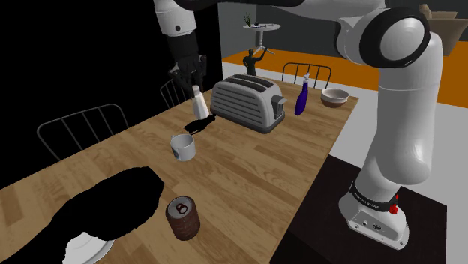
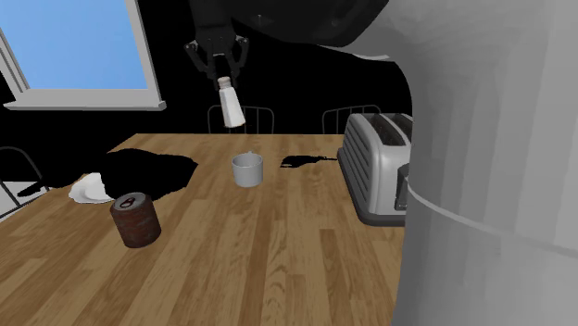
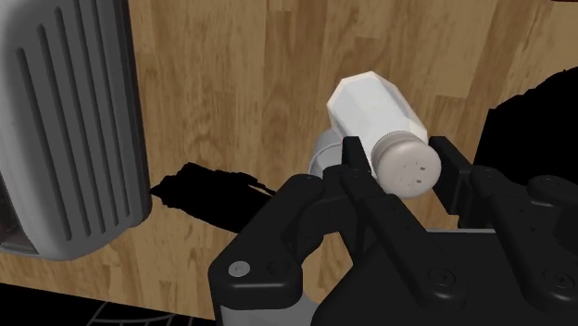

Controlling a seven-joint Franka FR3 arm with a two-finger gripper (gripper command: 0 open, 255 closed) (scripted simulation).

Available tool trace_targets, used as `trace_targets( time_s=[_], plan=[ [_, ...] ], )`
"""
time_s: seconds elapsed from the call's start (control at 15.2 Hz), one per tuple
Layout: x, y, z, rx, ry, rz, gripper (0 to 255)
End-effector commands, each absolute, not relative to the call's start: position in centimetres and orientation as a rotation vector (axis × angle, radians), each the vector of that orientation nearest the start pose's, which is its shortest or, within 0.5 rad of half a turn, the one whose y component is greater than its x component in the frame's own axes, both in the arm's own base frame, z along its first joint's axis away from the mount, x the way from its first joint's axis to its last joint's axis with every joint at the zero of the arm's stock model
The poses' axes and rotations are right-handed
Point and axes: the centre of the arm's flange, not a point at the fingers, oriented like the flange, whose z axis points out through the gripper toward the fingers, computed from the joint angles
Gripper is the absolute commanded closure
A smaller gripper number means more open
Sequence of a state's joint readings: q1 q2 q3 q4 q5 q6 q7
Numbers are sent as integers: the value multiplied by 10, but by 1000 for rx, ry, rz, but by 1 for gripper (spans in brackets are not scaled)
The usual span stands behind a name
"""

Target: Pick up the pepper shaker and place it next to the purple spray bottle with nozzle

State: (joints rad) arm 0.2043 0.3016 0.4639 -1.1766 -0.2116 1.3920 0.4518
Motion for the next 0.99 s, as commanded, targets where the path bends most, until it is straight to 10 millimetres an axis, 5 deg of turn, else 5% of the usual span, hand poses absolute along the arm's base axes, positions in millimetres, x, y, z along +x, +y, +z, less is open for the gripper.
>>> trace_targets(
  time_s=[0.0, 0.53, 0.92],
  plan=[
    [530, 322, 639, -3225, -275, 16, 255],
    [530, 322, 681, -3225, -275, 16, 255],
    [505, 246, 681, -3225, -275, 16, 255]
  ],
)
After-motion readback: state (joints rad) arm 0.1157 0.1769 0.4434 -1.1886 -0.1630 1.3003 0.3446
